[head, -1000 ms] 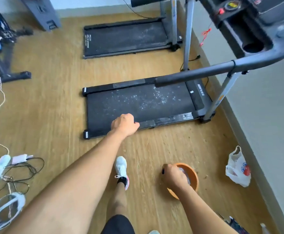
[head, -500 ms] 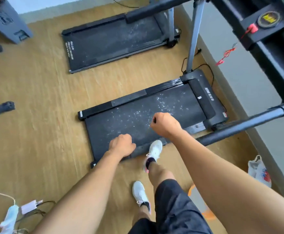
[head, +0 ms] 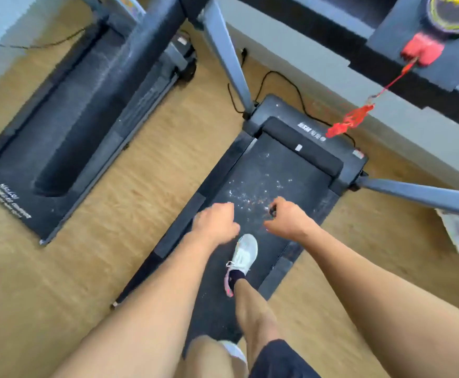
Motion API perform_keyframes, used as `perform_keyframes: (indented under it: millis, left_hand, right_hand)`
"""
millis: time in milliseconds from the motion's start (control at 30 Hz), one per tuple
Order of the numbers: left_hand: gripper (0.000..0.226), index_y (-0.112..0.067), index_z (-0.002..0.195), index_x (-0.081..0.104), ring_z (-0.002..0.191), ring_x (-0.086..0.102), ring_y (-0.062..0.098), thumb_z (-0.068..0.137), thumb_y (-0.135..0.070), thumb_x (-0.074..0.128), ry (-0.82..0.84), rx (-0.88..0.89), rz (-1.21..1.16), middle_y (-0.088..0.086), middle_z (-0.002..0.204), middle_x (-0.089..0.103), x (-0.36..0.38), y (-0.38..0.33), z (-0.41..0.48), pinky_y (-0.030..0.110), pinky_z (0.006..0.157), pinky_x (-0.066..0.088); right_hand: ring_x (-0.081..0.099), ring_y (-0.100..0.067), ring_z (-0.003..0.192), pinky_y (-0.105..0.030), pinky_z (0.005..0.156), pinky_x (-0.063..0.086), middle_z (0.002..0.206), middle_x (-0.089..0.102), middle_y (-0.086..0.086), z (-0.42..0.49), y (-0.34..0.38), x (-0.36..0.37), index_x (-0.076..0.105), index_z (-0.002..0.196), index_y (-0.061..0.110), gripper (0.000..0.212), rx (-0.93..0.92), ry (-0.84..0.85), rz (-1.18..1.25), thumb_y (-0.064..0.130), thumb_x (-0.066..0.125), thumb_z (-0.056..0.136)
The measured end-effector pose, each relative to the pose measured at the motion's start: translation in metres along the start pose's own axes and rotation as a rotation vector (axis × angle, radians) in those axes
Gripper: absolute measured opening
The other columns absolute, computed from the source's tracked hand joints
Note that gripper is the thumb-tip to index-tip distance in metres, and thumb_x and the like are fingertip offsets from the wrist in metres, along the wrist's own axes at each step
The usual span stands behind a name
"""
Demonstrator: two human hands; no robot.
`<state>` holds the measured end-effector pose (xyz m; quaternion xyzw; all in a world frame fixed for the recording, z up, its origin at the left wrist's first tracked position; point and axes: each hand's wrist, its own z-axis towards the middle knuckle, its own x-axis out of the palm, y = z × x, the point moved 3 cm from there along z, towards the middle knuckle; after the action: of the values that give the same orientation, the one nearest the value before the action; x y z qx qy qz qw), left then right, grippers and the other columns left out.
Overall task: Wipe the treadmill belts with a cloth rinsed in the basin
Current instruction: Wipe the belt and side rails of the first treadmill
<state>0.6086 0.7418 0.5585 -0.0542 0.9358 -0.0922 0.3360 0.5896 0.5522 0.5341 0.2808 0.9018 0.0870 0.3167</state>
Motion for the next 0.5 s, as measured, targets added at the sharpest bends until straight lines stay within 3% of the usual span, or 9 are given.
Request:
perform_keyframes:
  millis: [100, 167, 267, 367, 500]
  left_hand:
    - [0.024, -0.016, 0.114, 0.064, 0.111, 0.065, 0.036, 0.092, -0.024, 0.06, 0.0, 0.09, 0.061, 0.01, 0.119, 0.068, -0.042, 0.0, 0.069, 0.039, 0.093, 0.054]
    - [0.025, -0.014, 0.116, 0.065, 0.112, 0.064, 0.036, 0.094, -0.023, 0.059, 0.016, 0.113, 0.074, 0.01, 0.118, 0.067, -0.061, 0.0, 0.103, 0.039, 0.094, 0.054]
    - [0.012, -0.009, 0.098, 0.068, 0.096, 0.068, 0.033, 0.093, -0.017, 0.06, 0.078, 0.181, -0.049, 0.011, 0.103, 0.072, -0.059, 0.001, 0.154, 0.035, 0.084, 0.055]
    - [0.007, -0.016, 0.089, 0.064, 0.07, 0.066, 0.022, 0.093, -0.016, 0.06, 0.142, 0.131, -0.459, 0.008, 0.091, 0.074, -0.035, 0.003, 0.203, 0.025, 0.06, 0.046]
    - [0.015, -0.022, 0.094, 0.069, 0.073, 0.072, 0.013, 0.097, -0.013, 0.057, 0.14, 0.267, -0.796, 0.0, 0.093, 0.078, 0.025, -0.015, 0.249, 0.023, 0.058, 0.048]
  right_hand:
    - [0.063, -0.029, 0.089, -0.034, 0.071, 0.043, 0.105, 0.062, -0.007, 0.031, 0.008, -0.004, 0.045, 0.119, 0.014, 0.034, 0.078, -0.043, 0.135, 0.022, 0.064, 0.093]
    - [0.069, -0.032, 0.09, -0.038, 0.071, 0.053, 0.11, 0.062, -0.011, 0.049, 0.008, -0.004, 0.037, 0.119, 0.02, 0.043, 0.156, -0.098, 0.311, 0.024, 0.067, 0.088]
    - [0.066, -0.027, 0.079, -0.052, 0.082, 0.064, 0.116, 0.056, -0.016, 0.075, -0.005, 0.002, 0.033, 0.108, 0.025, 0.053, 0.267, -0.251, 0.72, 0.017, 0.076, 0.079]
    - [0.065, -0.021, 0.085, -0.047, 0.08, 0.066, 0.108, 0.062, -0.013, 0.109, -0.018, 0.017, 0.044, 0.099, 0.019, 0.044, 0.273, -0.338, 1.066, 0.014, 0.086, 0.084]
    - [0.067, -0.018, 0.081, -0.051, 0.08, 0.062, 0.094, 0.076, -0.008, 0.162, -0.038, 0.05, 0.074, 0.082, 0.027, 0.013, 0.255, -0.603, 1.207, 0.032, 0.086, 0.085]
